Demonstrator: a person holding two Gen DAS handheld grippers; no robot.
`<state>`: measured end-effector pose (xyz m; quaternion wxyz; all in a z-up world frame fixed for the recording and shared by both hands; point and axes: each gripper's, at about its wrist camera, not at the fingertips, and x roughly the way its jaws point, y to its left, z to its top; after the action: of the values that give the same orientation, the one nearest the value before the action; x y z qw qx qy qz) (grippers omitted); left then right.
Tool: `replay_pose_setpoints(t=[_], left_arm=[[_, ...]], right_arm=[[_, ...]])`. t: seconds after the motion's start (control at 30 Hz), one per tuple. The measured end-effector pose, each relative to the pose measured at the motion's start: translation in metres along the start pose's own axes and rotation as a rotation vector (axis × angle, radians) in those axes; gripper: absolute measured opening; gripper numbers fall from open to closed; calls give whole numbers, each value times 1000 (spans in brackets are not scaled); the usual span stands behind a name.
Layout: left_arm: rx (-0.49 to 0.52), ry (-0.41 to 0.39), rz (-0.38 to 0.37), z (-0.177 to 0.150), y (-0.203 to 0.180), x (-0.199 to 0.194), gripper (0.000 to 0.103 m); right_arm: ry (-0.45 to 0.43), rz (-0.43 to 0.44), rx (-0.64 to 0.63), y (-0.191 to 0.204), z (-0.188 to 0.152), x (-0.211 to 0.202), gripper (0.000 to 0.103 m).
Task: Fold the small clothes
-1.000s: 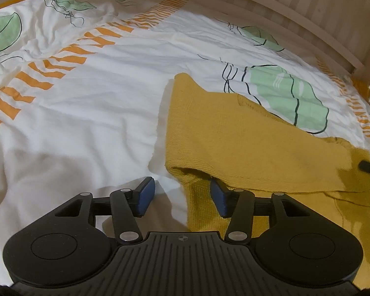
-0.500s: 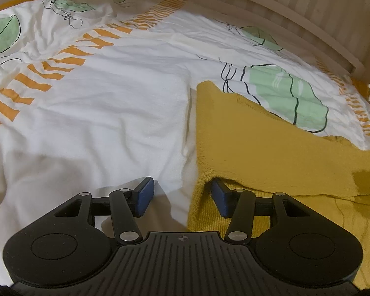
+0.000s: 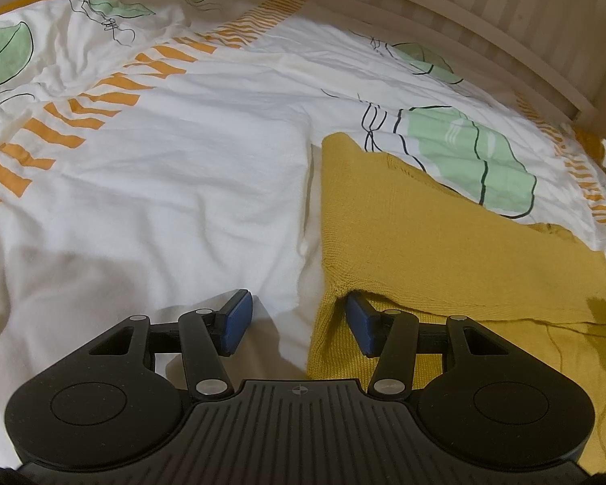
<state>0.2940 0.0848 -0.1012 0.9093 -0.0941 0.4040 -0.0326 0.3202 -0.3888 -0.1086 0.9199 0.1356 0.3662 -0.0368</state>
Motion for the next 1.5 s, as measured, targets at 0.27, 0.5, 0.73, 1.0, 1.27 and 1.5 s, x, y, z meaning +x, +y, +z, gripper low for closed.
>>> replay_pose_setpoints(t=[0.27, 0.5, 0.73, 1.0, 1.27, 1.5], left_arm=[[-12, -1, 4, 0, 1, -7, 50], [39, -88, 10, 0, -5, -37, 50], [93, -90, 52, 33, -16, -28, 50], [113, -74, 61, 69, -46, 13, 50], [66, -12, 167, 69, -28, 60, 50], [56, -26, 185, 74, -18, 70, 56]], right_arm=[[-42, -50, -48, 0, -4, -13, 44], [-89, -7, -103, 7, -14, -37, 78], [-110, 43, -119, 12, -20, -39, 96], [-87, 101, -106, 19, -24, -39, 103], [-66, 120, -85, 20, -25, -35, 103], [-43, 117, -78, 22, -28, -31, 103]])
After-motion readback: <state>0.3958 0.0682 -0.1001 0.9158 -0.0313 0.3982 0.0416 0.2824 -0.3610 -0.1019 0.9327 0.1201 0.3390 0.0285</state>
